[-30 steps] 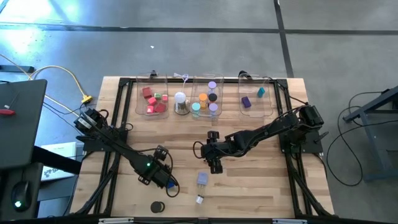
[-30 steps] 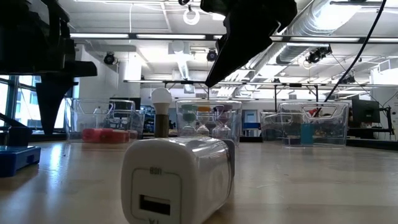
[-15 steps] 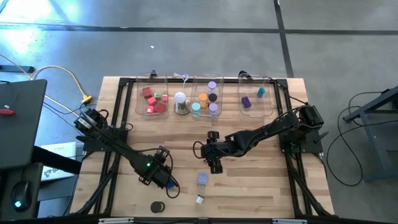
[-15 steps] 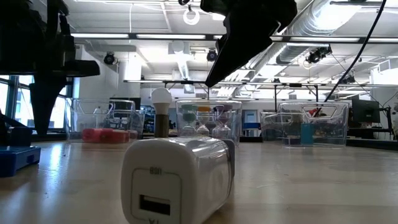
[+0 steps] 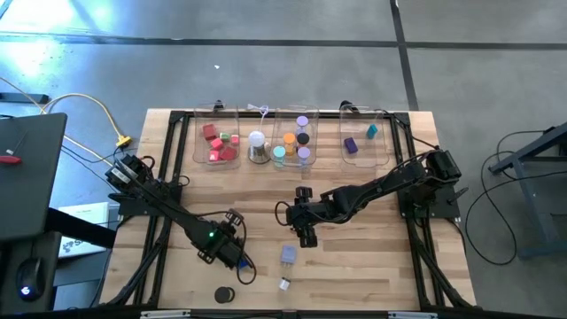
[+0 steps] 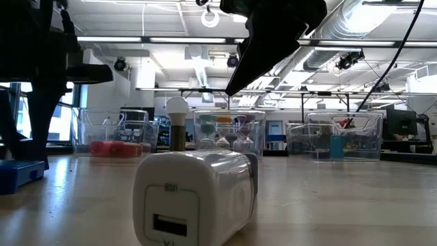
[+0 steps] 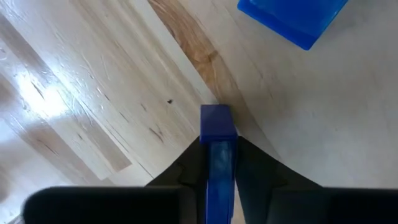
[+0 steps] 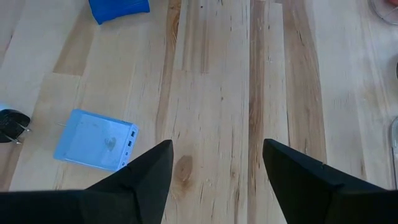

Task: Pick & Place Office items
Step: Put the top blue digital clock into the right transparent bin

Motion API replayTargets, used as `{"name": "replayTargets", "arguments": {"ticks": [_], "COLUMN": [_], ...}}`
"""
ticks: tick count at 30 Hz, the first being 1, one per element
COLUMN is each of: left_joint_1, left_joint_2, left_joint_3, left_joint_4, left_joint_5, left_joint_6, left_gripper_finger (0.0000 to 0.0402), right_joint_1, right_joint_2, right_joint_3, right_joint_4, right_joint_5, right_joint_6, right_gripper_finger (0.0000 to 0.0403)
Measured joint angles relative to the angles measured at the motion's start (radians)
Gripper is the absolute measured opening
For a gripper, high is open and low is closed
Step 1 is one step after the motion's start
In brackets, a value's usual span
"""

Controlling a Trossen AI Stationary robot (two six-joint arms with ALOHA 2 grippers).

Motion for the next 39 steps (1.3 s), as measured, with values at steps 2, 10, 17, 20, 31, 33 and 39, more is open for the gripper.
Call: {"name": "replayTargets", "arguments": {"ticks": [2,10,17,20,31,33,39], "left_joint_1": [0.0,-0.016,-0.064,-0.102,-0.228,-0.223,-0.209], "left_joint_2": [0.0,-0.003,-0.046,-0.08,-0.286,-0.336,-0.466], "left_joint_3": [0.0,0.0,0.0,0.0,0.005,0.006,0.006], "left_joint_4": [0.0,-0.001,-0.004,-0.001,0.168,0.267,0.53], "left_joint_5": [-0.005,-0.117,-0.368,-0.566,-1.293,-1.296,-1.204], "left_joint_6": [0.003,0.073,0.147,0.144,-0.121,-0.161,-0.152], "left_gripper_finger": [0.0044,0.005,0.0046,0.0046,0.0045,0.0045,0.0045], "right_joint_1": [0.0,0.0,0.007,0.013,0.081,0.093,0.1], "right_joint_2": [0.0,0.0,-0.009,-0.024,-0.108,-0.116,-0.118], "right_joint_3": [0.0,0.0,0.0,0.0,0.0,0.0,0.0], "right_joint_4": [0.0,0.016,0.149,0.194,0.421,0.479,0.604], "right_joint_5": [0.0,0.005,0.126,0.161,0.407,0.465,0.463], "right_joint_6": [0.0,0.026,0.178,0.179,-0.048,-0.116,-0.251], "right_gripper_finger": [0.0238,0.0238,0.0238,0.0238,0.0238,0.0238,0.0238]}}
